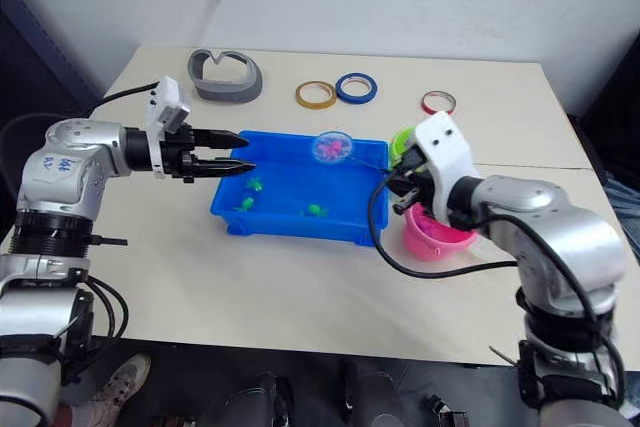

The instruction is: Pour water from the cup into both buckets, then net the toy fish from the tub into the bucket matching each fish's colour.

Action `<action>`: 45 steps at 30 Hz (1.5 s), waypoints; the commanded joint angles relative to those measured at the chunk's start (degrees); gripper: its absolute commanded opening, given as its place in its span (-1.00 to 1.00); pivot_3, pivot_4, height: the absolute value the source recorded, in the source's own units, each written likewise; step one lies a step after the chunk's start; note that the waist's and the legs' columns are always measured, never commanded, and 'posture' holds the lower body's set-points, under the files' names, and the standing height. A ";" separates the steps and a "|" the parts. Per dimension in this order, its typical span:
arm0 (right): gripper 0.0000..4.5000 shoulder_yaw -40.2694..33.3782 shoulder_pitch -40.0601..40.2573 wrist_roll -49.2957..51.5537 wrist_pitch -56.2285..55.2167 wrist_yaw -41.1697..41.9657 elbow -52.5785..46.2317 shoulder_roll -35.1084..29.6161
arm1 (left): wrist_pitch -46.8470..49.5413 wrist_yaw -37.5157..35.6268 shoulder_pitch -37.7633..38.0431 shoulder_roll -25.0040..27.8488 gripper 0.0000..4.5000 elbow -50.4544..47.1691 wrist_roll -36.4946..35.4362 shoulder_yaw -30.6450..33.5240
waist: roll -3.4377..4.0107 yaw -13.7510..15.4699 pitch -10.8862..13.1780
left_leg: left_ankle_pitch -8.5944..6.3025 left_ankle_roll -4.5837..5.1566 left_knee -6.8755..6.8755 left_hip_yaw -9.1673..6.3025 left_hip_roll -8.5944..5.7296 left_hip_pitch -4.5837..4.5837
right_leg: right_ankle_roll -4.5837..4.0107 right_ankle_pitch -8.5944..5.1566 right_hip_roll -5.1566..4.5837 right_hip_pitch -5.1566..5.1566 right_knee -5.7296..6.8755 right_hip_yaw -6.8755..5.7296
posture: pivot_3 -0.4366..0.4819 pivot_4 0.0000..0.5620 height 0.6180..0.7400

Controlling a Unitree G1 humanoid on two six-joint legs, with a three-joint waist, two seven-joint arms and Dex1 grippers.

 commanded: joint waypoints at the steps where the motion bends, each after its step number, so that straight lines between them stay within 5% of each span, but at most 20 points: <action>1: -1.00 -6.04 4.42 4.38 -1.87 3.56 -8.69 -3.59 | -2.56 -3.51 -3.24 -0.63 0.34 2.11 0.15 -1.09 | 0.00 0.47 0.00 | 0.00 0.00 -0.08 0.00 0.00 0.01 | 0.00 0.00 0.02 0.01 -0.07 0.00 | -0.05 -0.47 0.22; 13: -1.00 -34.82 23.03 11.10 1.31 9.02 -18.98 -11.22 | -10.06 -11.69 -10.74 -7.56 0.34 12.64 1.96 -4.60 | 0.01 1.51 0.00 | 0.06 -0.01 -0.52 -0.03 -0.03 0.13 | 0.05 0.03 0.03 0.16 -0.45 -0.04 | -0.05 -0.47 0.22; 23: -1.00 -53.04 47.69 11.01 -8.05 12.11 -22.96 -13.99 | -14.54 -12.66 -14.04 -7.99 0.34 21.35 3.45 -3.08 | 0.01 1.57 0.00 | 0.09 -0.04 -0.59 0.00 -0.05 0.21 | 0.08 0.01 0.09 0.23 -0.48 -0.01 | -0.05 -0.47 0.22; 32: -1.00 -48.29 63.23 1.05 -25.19 5.21 -22.96 -14.85 | -16.92 -12.51 -14.36 -6.66 0.34 25.20 4.30 -2.45 | 0.00 1.59 0.00 | 0.09 -0.05 -0.57 0.00 -0.08 0.23 | 0.19 0.01 0.09 0.27 -0.48 0.03 | -0.05 -0.47 0.22; 45: -1.00 -36.11 77.99 -28.90 -54.56 1.75 -22.96 -11.76 | -18.61 -12.75 -15.42 -7.17 0.34 27.97 4.99 -2.29 | -0.01 1.83 0.00 | 0.09 -0.06 -0.58 0.01 -0.08 0.23 | 0.23 -0.01 0.11 0.25 -0.48 0.04 | -0.05 -0.47 0.22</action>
